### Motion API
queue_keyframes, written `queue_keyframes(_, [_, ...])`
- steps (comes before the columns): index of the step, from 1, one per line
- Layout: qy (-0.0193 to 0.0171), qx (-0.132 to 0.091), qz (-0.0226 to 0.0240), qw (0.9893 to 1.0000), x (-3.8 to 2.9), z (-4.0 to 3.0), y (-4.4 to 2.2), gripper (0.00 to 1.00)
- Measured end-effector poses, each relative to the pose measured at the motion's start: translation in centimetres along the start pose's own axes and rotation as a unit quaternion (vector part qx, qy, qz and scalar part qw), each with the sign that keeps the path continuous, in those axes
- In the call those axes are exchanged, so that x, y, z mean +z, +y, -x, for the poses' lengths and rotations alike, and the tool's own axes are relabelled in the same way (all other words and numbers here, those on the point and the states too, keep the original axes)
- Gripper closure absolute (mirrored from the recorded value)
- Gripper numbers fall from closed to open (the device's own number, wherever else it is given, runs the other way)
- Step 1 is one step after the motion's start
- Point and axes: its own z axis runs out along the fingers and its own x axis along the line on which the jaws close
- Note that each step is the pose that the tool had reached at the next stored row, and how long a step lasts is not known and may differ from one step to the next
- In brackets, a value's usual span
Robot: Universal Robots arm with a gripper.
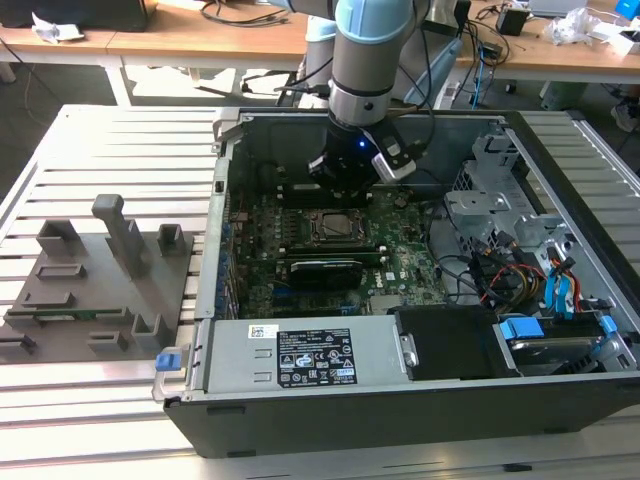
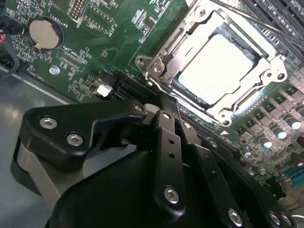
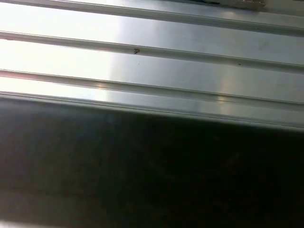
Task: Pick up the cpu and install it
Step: 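Install the first cpu locking lever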
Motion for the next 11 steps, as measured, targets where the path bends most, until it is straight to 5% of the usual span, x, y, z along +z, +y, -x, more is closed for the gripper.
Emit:
queue_keyframes(6, [-0.0002,0.000,0.0023,1.0000,-0.06,-0.08,-0.78,0.89])
queue_keyframes(11, [-0.0017,0.000,0.0146,0.9999,-0.04,-0.08,-0.78,0.89])
